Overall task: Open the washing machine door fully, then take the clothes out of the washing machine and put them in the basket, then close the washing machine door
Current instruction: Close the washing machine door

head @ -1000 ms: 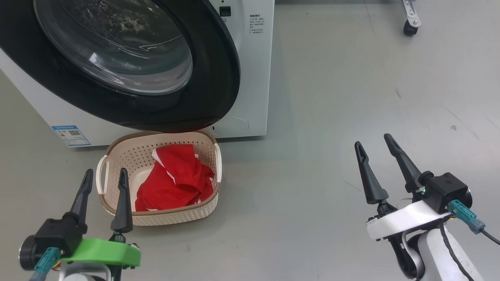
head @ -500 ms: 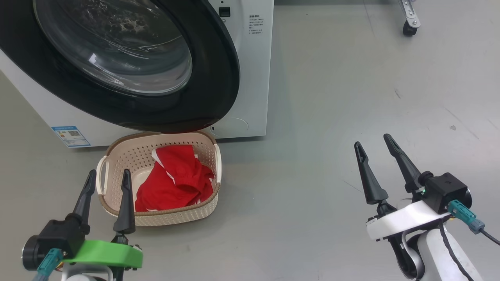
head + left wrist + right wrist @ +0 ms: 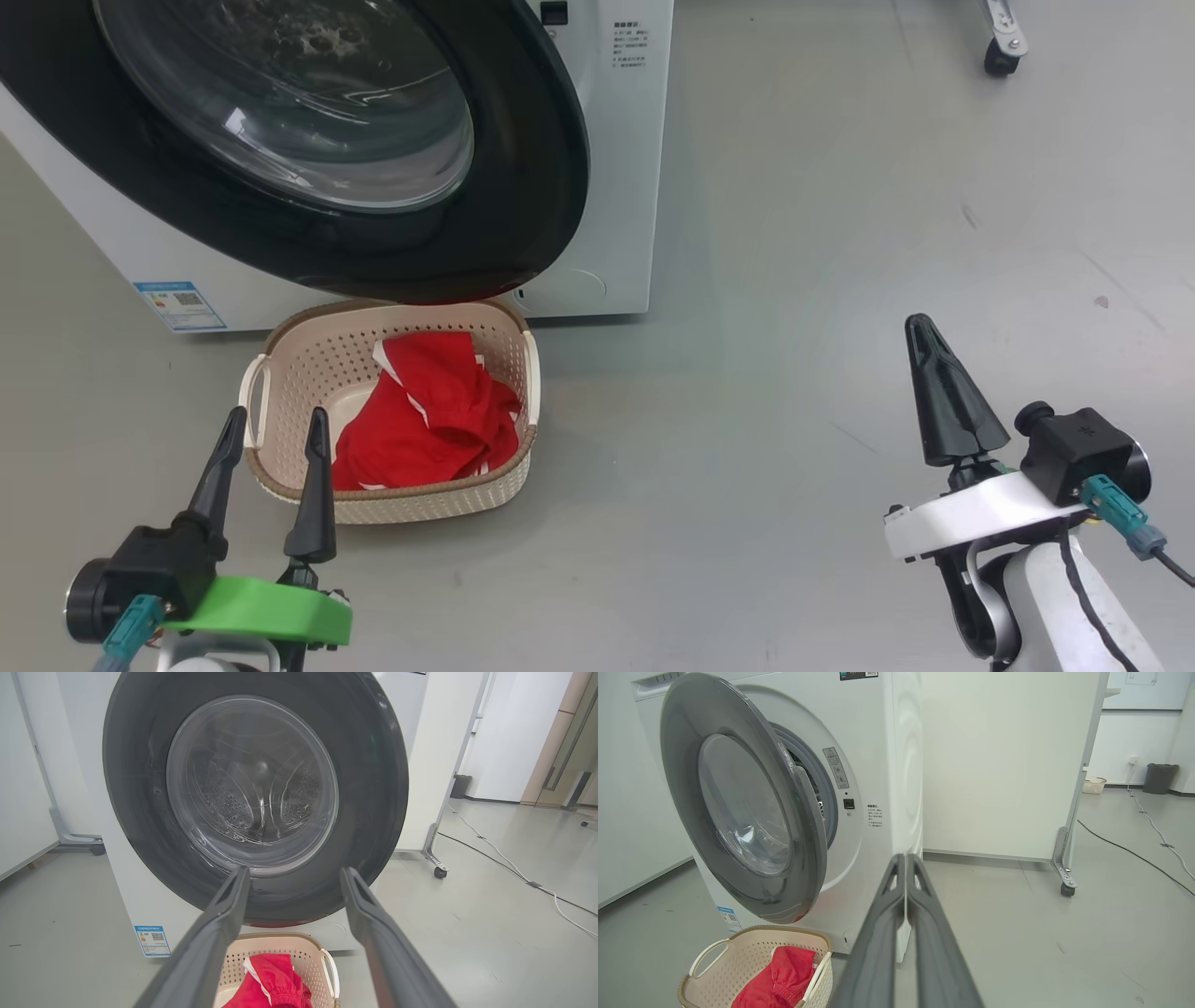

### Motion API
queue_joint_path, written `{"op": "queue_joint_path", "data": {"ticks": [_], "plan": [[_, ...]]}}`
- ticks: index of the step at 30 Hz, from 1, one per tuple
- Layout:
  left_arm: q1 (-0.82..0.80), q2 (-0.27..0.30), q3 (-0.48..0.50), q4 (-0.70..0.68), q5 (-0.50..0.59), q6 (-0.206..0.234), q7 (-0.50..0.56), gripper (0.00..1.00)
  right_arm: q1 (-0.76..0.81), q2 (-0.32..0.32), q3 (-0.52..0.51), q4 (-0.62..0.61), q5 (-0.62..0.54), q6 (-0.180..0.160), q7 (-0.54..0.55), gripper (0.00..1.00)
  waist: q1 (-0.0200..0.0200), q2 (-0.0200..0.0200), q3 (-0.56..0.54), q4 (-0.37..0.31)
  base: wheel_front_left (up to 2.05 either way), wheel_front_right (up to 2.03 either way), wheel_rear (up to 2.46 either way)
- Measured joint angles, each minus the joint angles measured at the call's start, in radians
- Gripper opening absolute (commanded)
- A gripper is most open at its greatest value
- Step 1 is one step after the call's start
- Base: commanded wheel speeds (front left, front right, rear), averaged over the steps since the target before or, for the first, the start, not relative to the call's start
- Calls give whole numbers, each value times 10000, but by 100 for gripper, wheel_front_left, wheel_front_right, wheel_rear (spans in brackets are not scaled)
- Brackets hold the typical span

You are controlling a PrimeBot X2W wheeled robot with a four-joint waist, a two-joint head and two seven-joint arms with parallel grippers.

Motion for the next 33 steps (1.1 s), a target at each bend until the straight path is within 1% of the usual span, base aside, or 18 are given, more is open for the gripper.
{"op": "queue_joint_path", "data": {"ticks": [6,11,15,19,21,26,33], "plan": [[-8,-48,-61,-81,79,-13,0,100,-281,-351,711,-272,-184,0,0,0,0,0,322,186,0,0,0],[-97,-90,-382,-102,174,-100,0,100,-967,-949,1492,-458,-546,4,0,0,0,0,723,404,0,0,0],[-452,-207,-483,-150,234,-144,0,100,-1793,-1507,2240,-604,-715,2,38,0,0,0,1036,697,0,0,0],[-706,-226,-570,-213,234,-178,0,100,-2734,-1774,3037,-750,-715,4,288,0,0,0,1390,1012,0,0,0],[-770,-240,-644,-213,234,-186,0,100,-3232,-1910,3279,-802,-715,4,393,0,0,0,1585,1170,0,0,0],[-1013,-276,-681,-253,232,-190,0,100,-4335,-2247,3716,-825,-673,4,654,0,0,0,2094,1573,0,0,0],[-1474,-314,-740,-359,228,-190,0,100,-5302,-2686,3868,-594,-324,4,995,0,0,0,2852,2137,0,0,0]]}}
